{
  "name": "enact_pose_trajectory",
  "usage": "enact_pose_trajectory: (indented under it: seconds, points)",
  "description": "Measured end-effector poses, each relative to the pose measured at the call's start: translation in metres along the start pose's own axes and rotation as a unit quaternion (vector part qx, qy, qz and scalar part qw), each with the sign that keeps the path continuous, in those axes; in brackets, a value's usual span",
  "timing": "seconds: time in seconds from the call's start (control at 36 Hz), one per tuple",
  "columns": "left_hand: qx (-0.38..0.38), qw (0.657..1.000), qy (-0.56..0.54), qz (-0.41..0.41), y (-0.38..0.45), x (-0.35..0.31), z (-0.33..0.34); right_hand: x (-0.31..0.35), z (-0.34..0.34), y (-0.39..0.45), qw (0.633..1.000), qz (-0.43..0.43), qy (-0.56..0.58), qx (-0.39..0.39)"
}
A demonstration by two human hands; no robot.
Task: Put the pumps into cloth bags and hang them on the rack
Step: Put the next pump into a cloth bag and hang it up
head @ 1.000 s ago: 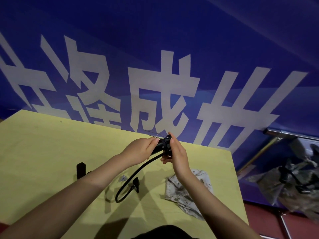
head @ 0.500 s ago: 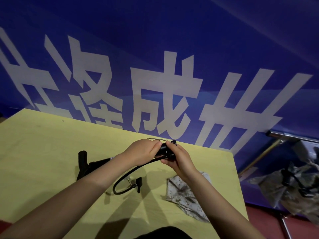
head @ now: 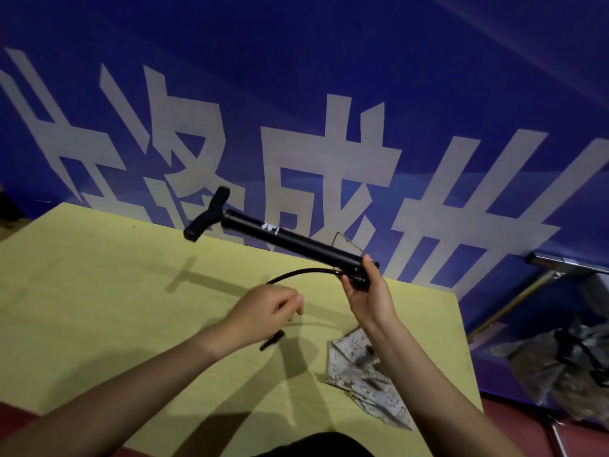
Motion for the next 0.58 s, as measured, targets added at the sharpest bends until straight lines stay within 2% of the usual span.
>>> enact_pose_trajectory:
  seconds: [0.06, 0.11, 0.19, 0.25, 0.28, 0.33, 0.39, 0.44, 0.53, 0.58]
  points:
    - [0.021, 0.980, -0.111, -0.164, 0.002, 0.011, 0.013, 0.002, 0.005, 0.000, 1.000, 0.002, 0.020, 0.004]
    - [-0.013, 0.910, -0.279, -0.306, 0.013, 0.020, 0.015, 0.000, 0.009, -0.004, 1.000, 0.007, 0.027, 0.012]
    - [-0.116, 0.808, -0.473, -0.332, 0.036, 0.016, 0.010, -0.013, 0.005, -0.007, 0.999, 0.031, 0.023, 0.018]
    - [-0.181, 0.723, -0.578, -0.331, 0.049, 0.010, 0.006, -0.025, -0.001, -0.007, 0.999, 0.043, 0.013, 0.015]
    - [-0.211, 0.679, -0.621, -0.331, 0.055, 0.009, 0.005, -0.031, -0.005, -0.007, 0.999, 0.050, 0.009, 0.012]
    - [-0.253, 0.624, -0.660, -0.332, 0.063, 0.014, 0.001, -0.040, -0.013, -0.007, 0.998, 0.061, 0.007, 0.007]
    - [-0.287, 0.606, -0.661, -0.337, 0.067, 0.025, 0.000, -0.048, -0.021, -0.007, 0.998, 0.064, -0.008, 0.006]
    - [-0.305, 0.604, -0.646, -0.352, 0.065, 0.035, 0.000, -0.057, -0.031, -0.004, 0.997, 0.062, -0.038, 0.004]
    - [-0.303, 0.625, -0.615, -0.373, 0.058, 0.042, 0.005, -0.065, -0.046, 0.007, 0.995, 0.047, -0.086, -0.023]
    - [-0.294, 0.649, -0.598, -0.367, 0.054, 0.042, 0.006, -0.065, -0.053, 0.014, 0.985, 0.024, -0.162, -0.046]
Point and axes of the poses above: each hand's wrist, its own y-axis towards the middle knuckle, its own z-axis out of the palm, x = y × z, the point moved 3 cm from there along y, towards the middle knuckle, and after that the axes turned 12 degrees about -x, right-handed, at the moved point
